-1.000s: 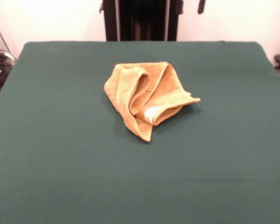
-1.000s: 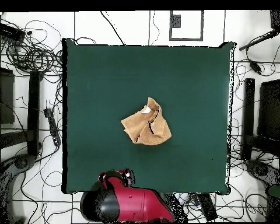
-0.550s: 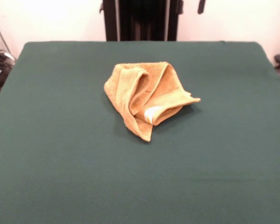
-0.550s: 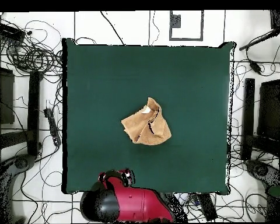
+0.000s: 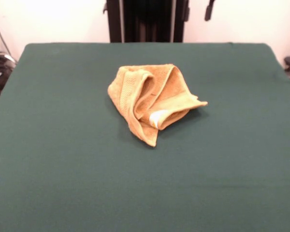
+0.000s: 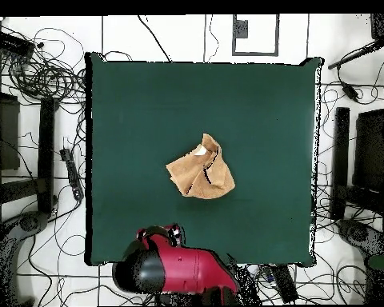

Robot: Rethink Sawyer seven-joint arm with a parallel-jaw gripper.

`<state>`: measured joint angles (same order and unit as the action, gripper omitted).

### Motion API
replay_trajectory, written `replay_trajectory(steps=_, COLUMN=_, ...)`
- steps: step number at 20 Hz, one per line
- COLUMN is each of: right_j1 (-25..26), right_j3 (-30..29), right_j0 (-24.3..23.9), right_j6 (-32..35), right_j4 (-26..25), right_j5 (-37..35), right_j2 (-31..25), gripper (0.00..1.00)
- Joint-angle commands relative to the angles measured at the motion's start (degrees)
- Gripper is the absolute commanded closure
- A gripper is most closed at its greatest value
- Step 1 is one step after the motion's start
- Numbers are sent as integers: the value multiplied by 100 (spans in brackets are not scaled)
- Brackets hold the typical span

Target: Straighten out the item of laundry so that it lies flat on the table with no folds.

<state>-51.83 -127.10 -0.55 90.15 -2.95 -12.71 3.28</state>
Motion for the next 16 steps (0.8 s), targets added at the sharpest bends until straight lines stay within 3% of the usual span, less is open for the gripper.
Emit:
replay_trajectory(steps=1, right_j1=569, right_j3=1026, right_j0=120, right_j6=1072, right_j4=418, right_j5=-542, right_j2=-227, gripper=0)
replay_trajectory(steps=16, right_j1=1361, right_j3=2529, right_j0=-118, right_j6=792, right_j4=453, right_j5=-1225, right_j2=-378, gripper=0)
